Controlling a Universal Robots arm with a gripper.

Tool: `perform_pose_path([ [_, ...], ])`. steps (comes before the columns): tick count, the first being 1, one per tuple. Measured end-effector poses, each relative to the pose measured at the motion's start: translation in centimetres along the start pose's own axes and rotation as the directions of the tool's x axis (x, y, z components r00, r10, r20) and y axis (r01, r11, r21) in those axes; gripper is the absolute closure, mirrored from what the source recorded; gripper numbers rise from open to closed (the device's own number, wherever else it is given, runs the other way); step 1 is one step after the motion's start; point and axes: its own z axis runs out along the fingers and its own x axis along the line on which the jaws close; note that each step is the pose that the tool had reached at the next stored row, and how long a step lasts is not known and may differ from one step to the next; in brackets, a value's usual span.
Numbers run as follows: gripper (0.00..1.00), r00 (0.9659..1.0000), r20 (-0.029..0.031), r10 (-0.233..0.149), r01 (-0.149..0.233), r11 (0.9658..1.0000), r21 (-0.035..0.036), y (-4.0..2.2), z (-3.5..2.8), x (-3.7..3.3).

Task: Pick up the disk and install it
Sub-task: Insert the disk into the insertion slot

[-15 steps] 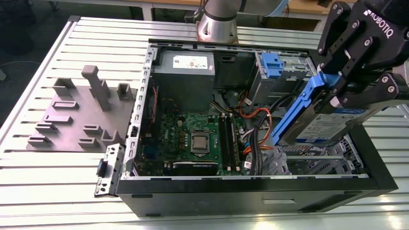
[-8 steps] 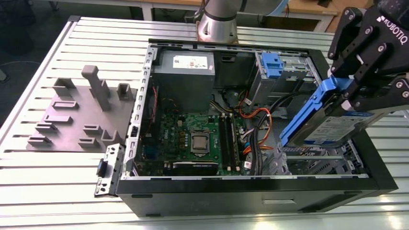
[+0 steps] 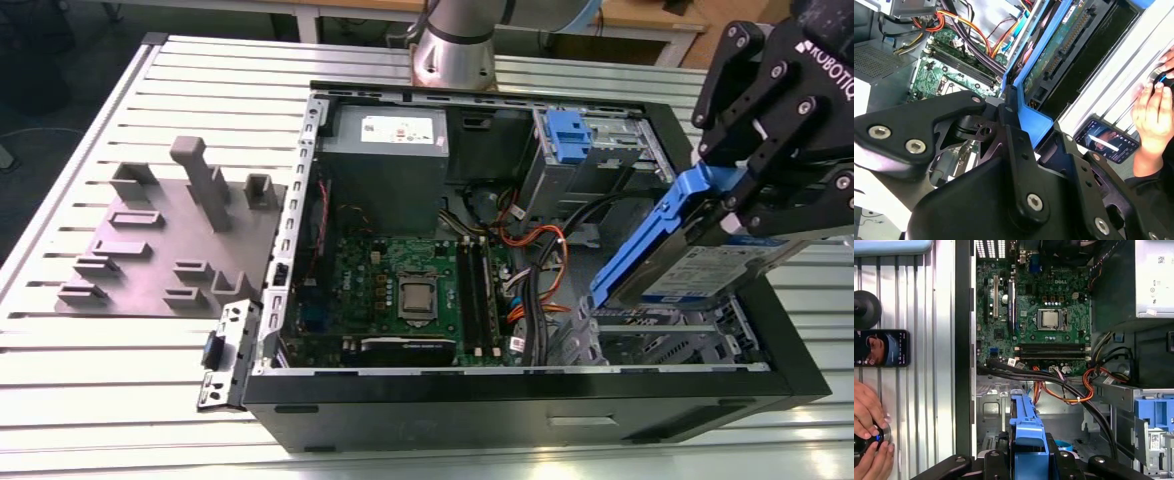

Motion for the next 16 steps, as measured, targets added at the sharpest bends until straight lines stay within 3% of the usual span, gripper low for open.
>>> perform_pose_path([
  [16, 0.64, 1.0, 0.0, 0.0, 0.0, 1.0, 0.001, -0.26, 1.15, 0.34],
])
